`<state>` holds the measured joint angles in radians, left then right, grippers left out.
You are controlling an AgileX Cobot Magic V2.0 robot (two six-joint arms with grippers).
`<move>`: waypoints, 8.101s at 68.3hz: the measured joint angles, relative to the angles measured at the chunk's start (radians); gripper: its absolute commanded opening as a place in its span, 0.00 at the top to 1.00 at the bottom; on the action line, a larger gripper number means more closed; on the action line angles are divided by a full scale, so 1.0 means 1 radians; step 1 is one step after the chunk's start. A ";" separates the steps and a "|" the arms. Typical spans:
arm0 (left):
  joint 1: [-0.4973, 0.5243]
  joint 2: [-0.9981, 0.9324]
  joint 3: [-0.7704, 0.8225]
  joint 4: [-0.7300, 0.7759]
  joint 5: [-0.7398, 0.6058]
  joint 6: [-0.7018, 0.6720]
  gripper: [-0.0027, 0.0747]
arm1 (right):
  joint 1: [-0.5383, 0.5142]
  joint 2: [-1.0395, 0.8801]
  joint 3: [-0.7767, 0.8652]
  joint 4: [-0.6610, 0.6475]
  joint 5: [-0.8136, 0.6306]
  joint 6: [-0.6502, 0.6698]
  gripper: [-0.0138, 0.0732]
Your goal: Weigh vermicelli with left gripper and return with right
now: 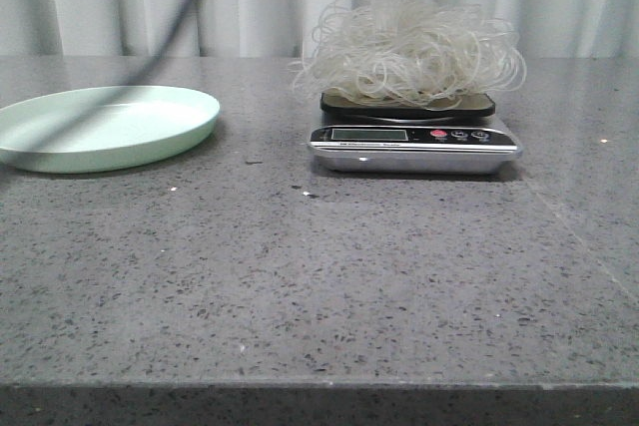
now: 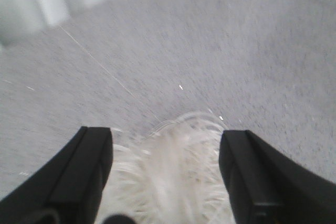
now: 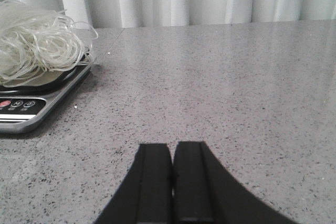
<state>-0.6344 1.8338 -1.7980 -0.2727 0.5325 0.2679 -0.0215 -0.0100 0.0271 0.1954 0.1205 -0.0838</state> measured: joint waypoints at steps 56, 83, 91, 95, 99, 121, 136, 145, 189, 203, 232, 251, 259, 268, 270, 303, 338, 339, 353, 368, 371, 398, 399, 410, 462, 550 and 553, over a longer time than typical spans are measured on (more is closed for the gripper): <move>0.588 -0.907 0.703 0.060 0.096 -0.003 0.79 | 0.000 0.000 0.000 0.000 -0.010 0.000 0.67; 0.666 -1.478 1.240 0.214 -0.007 -0.004 0.79 | 0.000 0.000 0.000 0.000 -0.011 0.000 0.67; 0.666 -1.600 1.331 0.218 -0.054 -0.004 0.79 | 0.000 0.000 0.000 0.000 -0.012 0.000 0.67; 0.666 -1.650 1.362 0.218 -0.075 -0.004 0.79 | 0.000 0.000 0.000 0.000 -0.012 0.000 0.67; 0.666 -1.692 1.393 0.202 -0.090 -0.004 0.79 | 0.000 0.000 0.000 0.000 -0.012 0.000 0.67; 0.666 -1.728 1.445 0.091 -0.106 -0.004 0.79 | 0.000 0.000 0.000 0.000 -0.097 0.000 0.67; 0.666 -1.728 1.445 0.085 -0.110 -0.004 0.79 | 0.000 0.003 -0.157 0.000 -0.130 0.000 0.67; 0.666 -1.728 1.445 0.085 -0.116 -0.004 0.79 | 0.000 0.109 -0.356 0.000 -0.134 0.000 0.67; 0.666 -1.728 1.445 0.085 -0.118 -0.004 0.79 | 0.225 1.017 -1.479 0.000 0.569 0.002 0.32; 0.666 -1.728 1.445 0.085 -0.118 -0.004 0.79 | 0.352 1.254 -1.615 0.000 0.641 0.002 0.13; 0.666 -1.728 1.445 0.085 -0.118 -0.004 0.79 | 0.411 1.588 -1.663 -0.002 0.745 0.002 0.14; 0.666 -1.728 1.445 0.085 -0.118 -0.004 0.79 | 0.411 1.746 -1.663 -0.068 0.765 0.002 0.14; 0.666 -1.728 1.445 0.085 -0.118 -0.004 0.79 | 0.411 1.790 -1.663 -0.087 0.768 0.002 0.14; 0.666 -1.728 1.445 0.085 -0.118 -0.004 0.79 | 0.411 1.819 -1.669 -0.090 0.768 0.002 0.15; 0.666 -1.728 1.445 0.085 -0.118 -0.004 0.79 | 0.411 1.821 -1.669 -0.091 0.768 0.002 0.16; 0.666 -1.728 1.445 0.085 -0.118 -0.004 0.79 | 0.411 1.825 -1.676 -0.092 0.769 0.000 0.67; 0.666 -1.728 1.445 0.085 -0.118 -0.004 0.79 | 0.411 1.644 -1.674 -0.099 0.767 0.000 0.67; 0.666 -1.728 1.445 0.085 -0.118 -0.004 0.79 | 0.411 1.631 -1.674 -0.099 0.757 0.000 0.67; 0.666 -1.728 1.445 0.085 -0.118 -0.004 0.79 | 0.431 1.543 -1.674 -0.035 0.651 0.000 0.67; 0.666 -1.728 1.445 0.085 -0.118 -0.006 0.79 | 0.557 1.545 -1.674 0.043 0.507 -0.002 0.67; 0.666 -1.728 1.445 0.085 -0.118 -0.006 0.79 | 0.582 1.550 -1.674 0.045 0.476 -0.002 0.67; 0.666 -1.728 1.445 0.085 -0.118 -0.006 0.79 | 0.795 1.770 -1.674 0.056 0.200 -0.004 0.67; 0.666 -1.728 1.445 0.085 -0.118 -0.006 0.79 | 0.798 1.785 -1.674 0.056 0.191 -0.004 0.67; 0.666 -1.728 1.445 0.085 -0.118 -0.006 0.79 | 0.815 1.887 -1.674 0.056 0.144 -0.004 0.67; 0.666 -1.728 1.445 0.085 -0.118 -0.006 0.79 | 0.815 1.986 -1.674 0.058 0.140 -0.006 0.29; 0.666 -1.728 1.445 -0.062 -0.120 -0.006 0.79 | 0.138 0.830 -0.965 -0.118 0.338 -0.006 0.67; 0.666 -1.728 1.445 -0.063 -0.127 -0.006 0.79 | 0.136 0.753 -0.878 -0.118 0.281 -0.006 0.67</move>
<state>0.0320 0.1063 -0.3535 -0.3356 0.4057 0.2623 0.1150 0.7432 -0.8508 0.0777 0.4013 -0.0897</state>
